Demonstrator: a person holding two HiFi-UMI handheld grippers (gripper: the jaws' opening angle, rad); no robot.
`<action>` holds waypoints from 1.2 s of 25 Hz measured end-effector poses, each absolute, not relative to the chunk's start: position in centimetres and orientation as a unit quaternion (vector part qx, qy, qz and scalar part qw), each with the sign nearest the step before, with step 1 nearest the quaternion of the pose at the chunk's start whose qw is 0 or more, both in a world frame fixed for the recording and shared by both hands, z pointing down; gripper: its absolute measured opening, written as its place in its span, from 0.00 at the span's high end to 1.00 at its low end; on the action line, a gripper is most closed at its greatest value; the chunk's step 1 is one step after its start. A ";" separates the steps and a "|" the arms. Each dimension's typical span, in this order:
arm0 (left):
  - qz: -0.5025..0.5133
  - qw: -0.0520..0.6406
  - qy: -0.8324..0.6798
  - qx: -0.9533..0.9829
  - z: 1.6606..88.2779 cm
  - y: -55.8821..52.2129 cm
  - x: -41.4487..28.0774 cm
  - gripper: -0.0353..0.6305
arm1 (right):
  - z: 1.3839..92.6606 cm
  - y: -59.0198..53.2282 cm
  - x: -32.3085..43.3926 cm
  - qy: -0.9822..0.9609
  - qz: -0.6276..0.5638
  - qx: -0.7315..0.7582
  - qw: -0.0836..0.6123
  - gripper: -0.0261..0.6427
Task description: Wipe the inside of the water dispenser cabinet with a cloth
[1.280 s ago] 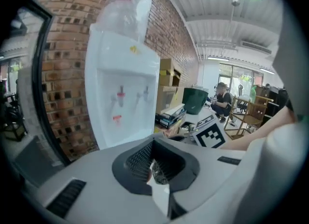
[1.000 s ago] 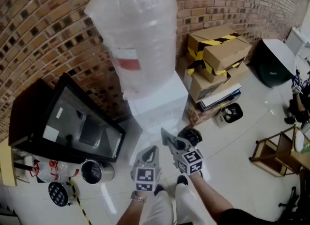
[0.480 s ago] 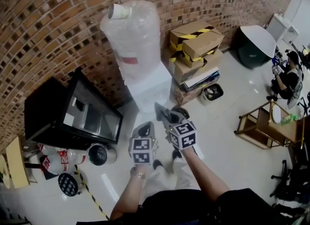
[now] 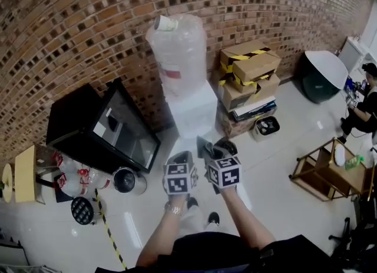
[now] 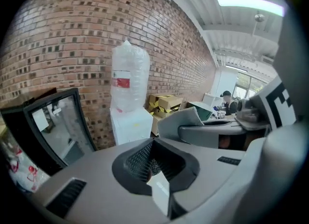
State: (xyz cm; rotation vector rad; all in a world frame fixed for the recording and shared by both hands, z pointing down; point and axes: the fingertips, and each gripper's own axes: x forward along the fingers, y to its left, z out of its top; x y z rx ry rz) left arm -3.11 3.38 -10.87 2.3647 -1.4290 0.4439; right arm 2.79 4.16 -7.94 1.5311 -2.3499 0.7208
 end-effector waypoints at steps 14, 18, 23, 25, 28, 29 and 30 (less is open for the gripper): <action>0.163 0.143 -0.484 0.848 -12.6 8.0 -4.5 0.94 | -13.5 9.2 -0.9 -0.823 0.194 0.527 0.091 0.93; 0.163 0.134 -0.483 0.850 -13.3 8.1 -5.7 0.94 | -14.1 9.4 -1.7 -0.821 0.188 0.532 0.090 0.93; 0.159 0.135 -0.487 0.848 -13.6 8.4 -6.8 0.94 | -14.5 10.0 -2.2 -0.822 0.185 0.531 0.088 0.93; 0.157 0.135 -0.485 0.849 -13.7 8.7 -6.9 0.94 | -14.6 10.2 -2.5 -0.823 0.184 0.530 0.090 0.93; 0.155 0.134 -0.482 0.852 -13.7 9.4 -7.1 0.94 | -14.7 10.8 -3.1 -0.824 0.181 0.528 0.092 0.93; 0.155 0.134 -0.481 0.853 -13.7 9.6 -7.2 0.94 | -14.8 10.9 -3.2 -0.824 0.180 0.529 0.091 0.93; 0.154 0.134 -0.480 0.853 -13.7 9.8 -7.2 0.94 | -14.8 11.0 -3.3 -0.825 0.180 0.529 0.090 0.93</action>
